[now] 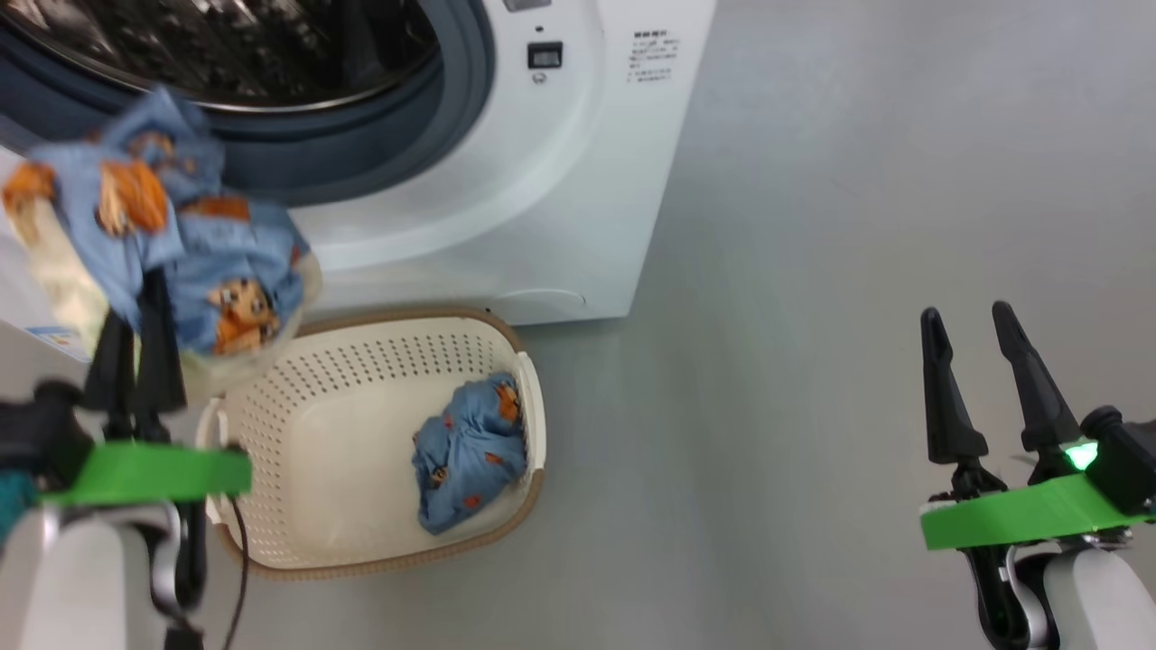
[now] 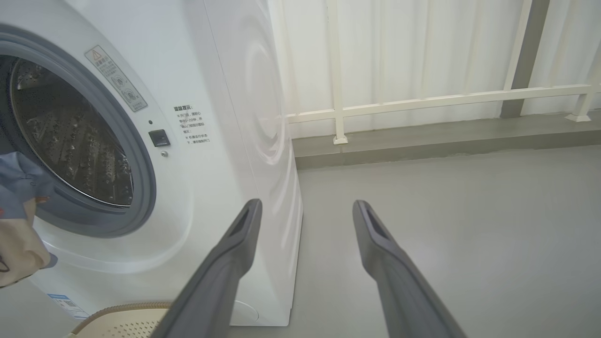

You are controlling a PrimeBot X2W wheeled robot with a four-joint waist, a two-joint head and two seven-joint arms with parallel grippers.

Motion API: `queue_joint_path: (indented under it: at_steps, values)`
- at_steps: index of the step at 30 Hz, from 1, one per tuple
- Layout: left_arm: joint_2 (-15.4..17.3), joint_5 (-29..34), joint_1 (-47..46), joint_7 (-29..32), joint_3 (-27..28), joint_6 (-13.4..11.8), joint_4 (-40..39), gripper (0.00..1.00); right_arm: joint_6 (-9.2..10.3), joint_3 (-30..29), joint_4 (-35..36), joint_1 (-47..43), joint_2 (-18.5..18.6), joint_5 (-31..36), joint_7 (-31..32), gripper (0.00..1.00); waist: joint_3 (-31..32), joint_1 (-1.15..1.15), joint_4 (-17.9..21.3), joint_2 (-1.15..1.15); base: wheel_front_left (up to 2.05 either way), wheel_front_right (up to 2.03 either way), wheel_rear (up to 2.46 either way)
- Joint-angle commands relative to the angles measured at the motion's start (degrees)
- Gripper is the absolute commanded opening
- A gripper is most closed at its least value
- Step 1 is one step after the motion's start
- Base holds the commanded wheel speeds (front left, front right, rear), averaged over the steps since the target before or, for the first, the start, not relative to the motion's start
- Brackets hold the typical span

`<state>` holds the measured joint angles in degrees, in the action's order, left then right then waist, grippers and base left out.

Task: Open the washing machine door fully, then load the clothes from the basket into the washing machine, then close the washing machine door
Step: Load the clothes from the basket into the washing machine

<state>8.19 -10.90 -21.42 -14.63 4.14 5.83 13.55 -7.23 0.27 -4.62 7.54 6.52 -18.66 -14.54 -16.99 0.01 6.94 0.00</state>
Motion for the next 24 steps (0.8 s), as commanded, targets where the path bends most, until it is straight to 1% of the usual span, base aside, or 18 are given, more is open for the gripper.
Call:
queue_joint_path:
  at_steps: [1, 7, 8, 17, 24]
  values:
    - [2.2, 0.5, -2.9, -0.4, 1.6, 0.1, -0.6, 0.0, -0.25, 1.6, 1.6, 1.5, 0.2, -0.5, -0.5, 1.0, -2.0, -0.01, 1.3, 0.0, 0.0, 0.0, 0.0]
    - [4.1, 0.4, -13.2, -0.4, 1.2, 0.5, 5.3, 0.0, -0.25, 2.2, 1.7, 3.8, -0.8, -0.5, -0.5, 1.0, -5.6, -0.01, 2.8, 0.0, 0.0, 0.0, 0.0]
    - [4.1, 0.4, -13.2, -0.4, 1.2, 0.5, 5.3, 0.0, -0.25, 2.2, 1.7, 3.8, -0.8, -0.5, -0.5, 1.0, -5.6, -0.01, 2.8, 0.0, 0.0, 0.0, 0.0]
    - [7.9, -0.2, -29.0, -0.4, 1.0, 1.0, 15.7, 0.0, -0.25, 3.0, 2.1, 7.4, -2.1, -0.7, -0.5, 1.0, -11.7, -0.01, 5.2, 0.0, 0.0, 0.0, 0.0]
    - [10.9, 2.0, -40.3, -0.4, -0.3, 1.1, 24.3, 0.0, -0.25, 4.7, 2.1, 10.2, -3.0, -1.1, -0.5, 1.0, -15.2, -0.01, 7.7, 0.0, 0.0, 0.0, 0.0]
